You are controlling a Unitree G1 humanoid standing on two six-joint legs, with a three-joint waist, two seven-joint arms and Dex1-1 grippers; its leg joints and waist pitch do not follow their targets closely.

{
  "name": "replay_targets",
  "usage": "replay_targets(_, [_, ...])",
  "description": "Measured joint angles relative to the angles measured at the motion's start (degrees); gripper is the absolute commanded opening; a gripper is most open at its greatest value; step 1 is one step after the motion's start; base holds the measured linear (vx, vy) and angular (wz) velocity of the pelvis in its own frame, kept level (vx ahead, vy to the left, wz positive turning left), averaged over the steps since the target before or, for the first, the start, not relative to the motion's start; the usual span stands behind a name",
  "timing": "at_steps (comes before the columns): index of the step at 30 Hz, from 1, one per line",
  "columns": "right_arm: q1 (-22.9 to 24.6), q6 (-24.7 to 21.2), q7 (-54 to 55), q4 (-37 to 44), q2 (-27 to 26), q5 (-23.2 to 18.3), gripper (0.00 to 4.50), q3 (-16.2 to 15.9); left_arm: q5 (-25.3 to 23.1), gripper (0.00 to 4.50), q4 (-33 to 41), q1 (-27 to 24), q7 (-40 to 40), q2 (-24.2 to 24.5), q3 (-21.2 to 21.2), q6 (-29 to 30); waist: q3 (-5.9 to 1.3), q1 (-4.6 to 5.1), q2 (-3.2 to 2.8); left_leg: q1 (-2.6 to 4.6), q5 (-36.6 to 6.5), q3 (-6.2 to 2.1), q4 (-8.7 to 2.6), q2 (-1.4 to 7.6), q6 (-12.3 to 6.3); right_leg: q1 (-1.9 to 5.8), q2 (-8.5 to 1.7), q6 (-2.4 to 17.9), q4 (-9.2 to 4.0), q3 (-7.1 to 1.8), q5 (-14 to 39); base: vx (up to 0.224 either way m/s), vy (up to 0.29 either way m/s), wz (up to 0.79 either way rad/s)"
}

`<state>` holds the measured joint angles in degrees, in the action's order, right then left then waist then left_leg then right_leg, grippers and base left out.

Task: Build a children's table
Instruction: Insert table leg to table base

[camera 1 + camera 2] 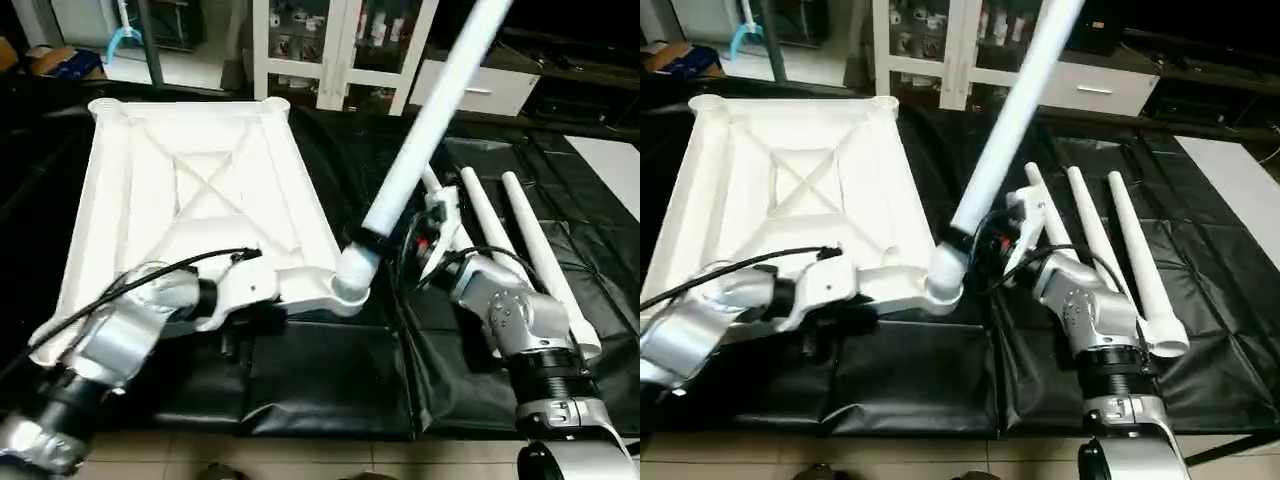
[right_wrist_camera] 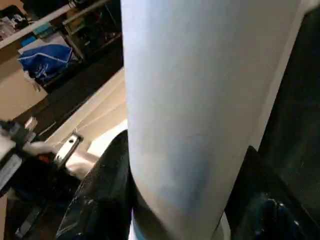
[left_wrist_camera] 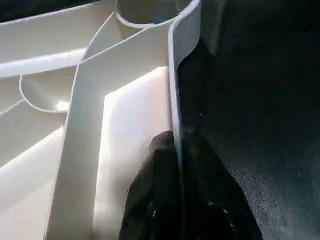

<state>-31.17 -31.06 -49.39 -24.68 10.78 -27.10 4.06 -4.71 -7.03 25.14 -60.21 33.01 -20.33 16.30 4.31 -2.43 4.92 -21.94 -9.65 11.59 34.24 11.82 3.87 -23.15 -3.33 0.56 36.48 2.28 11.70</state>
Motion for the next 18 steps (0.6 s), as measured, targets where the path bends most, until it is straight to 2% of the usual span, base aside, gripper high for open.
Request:
replay_targets(6, [-0.94,-0.65,-1.79,-3.40,0.52,0.10,1.87,-0.08,0.14,0.00,0.17,0.20,-0.26,-0.42,0.05,2.13,-0.03,-0.08,-0.03,0.02,0.00,0.00,0.00,0.00,0.00,0.01,0.00,0.00,0.00,0.01,0.00,0.000,0.000,0.00])
replay_targets(13, [-3.23,2.61,-1.78,-9.86,0.53,0.91,1.87,-0.04,0.15,0.00,1.97,-0.57,-1.04,-0.23,-0.17,2.75,-0.03,-0.17,-0.01,-0.06,-0.03,0.03,-0.02,0.00,-0.06,0.01,0.00,-0.02,-0.20,0.01,0.02,0.000,0.000,0.00])
replay_targets(18, [-4.51,3.84,-2.32,-12.22,0.29,1.99,1.87,-0.23,0.14,0.00,2.07,-0.67,-0.98,-0.10,-0.08,3.06,-0.02,0.11,0.06,-0.05,-0.03,0.04,-0.02,0.01,-0.07,0.02,-0.01,-0.02,-0.20,0.01,0.01,0.000,0.000,0.00])
